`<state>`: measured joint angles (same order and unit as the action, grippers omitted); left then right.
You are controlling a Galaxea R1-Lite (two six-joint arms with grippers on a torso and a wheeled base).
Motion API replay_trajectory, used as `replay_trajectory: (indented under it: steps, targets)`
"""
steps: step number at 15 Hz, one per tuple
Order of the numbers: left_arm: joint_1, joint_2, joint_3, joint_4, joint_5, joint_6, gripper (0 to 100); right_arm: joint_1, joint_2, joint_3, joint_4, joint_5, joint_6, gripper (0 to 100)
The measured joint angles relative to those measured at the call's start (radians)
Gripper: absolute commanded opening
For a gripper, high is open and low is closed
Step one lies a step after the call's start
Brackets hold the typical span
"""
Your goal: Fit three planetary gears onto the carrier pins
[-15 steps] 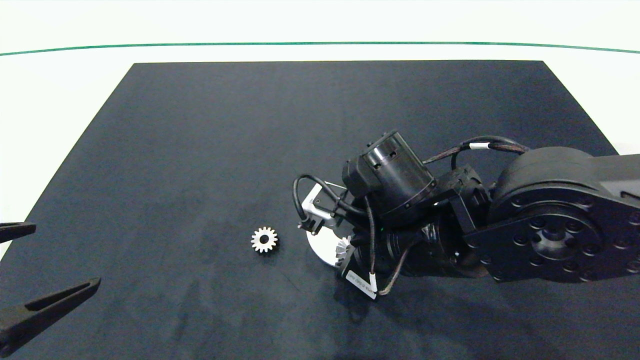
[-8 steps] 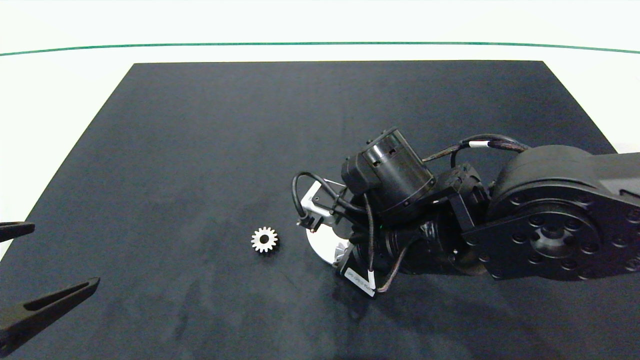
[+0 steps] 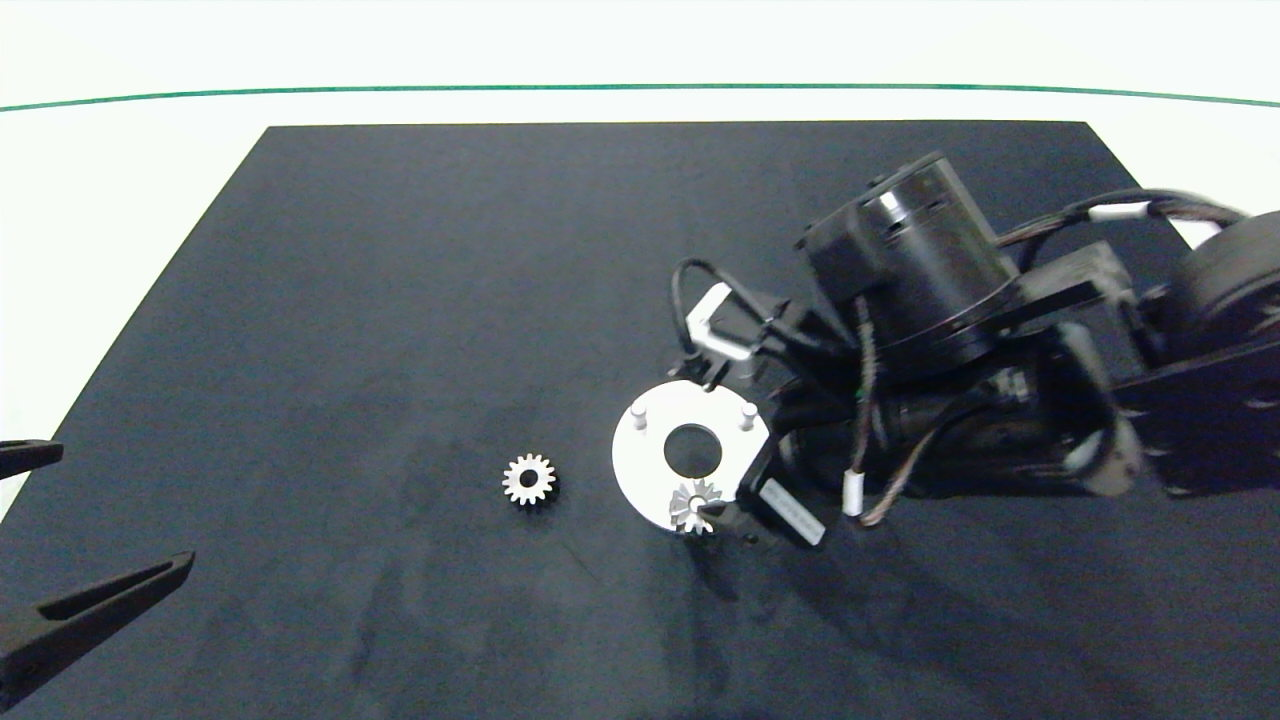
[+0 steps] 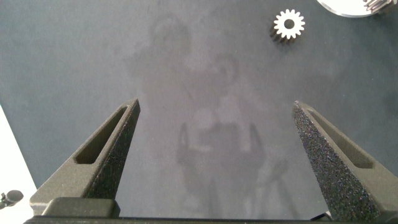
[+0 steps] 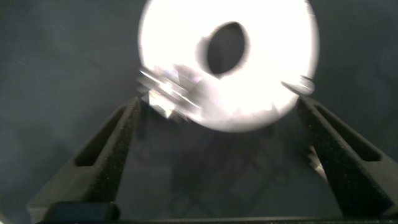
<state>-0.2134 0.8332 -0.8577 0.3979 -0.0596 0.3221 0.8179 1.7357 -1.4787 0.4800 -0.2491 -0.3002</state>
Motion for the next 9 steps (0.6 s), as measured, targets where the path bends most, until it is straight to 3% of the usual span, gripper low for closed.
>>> replay_trajectory:
  steps: [3, 5, 6, 7, 9]
  targets:
    - [-0.003, 0.0, 0.0, 0.0, 0.0, 0.0, 100, -0.121, -0.204, 0.099, 0.038, 0.01, 0.009, 100]
    - [-0.003, 0.001, 0.002, 0.001, 0.0, 0.0, 100, -0.226, -0.317, 0.22, 0.047, 0.062, 0.023, 100]
    - [-0.003, 0.001, 0.004, 0.002, 0.0, 0.0, 100, -0.28, -0.354, 0.271, 0.029, 0.098, 0.028, 100]
    - [-0.003, 0.001, 0.004, 0.002, 0.0, 0.0, 100, -0.317, -0.369, 0.307, -0.003, 0.116, 0.03, 100]
    - [-0.003, 0.002, 0.005, 0.003, 0.0, 0.0, 100, -0.36, -0.351, 0.347, -0.116, 0.124, 0.031, 100]
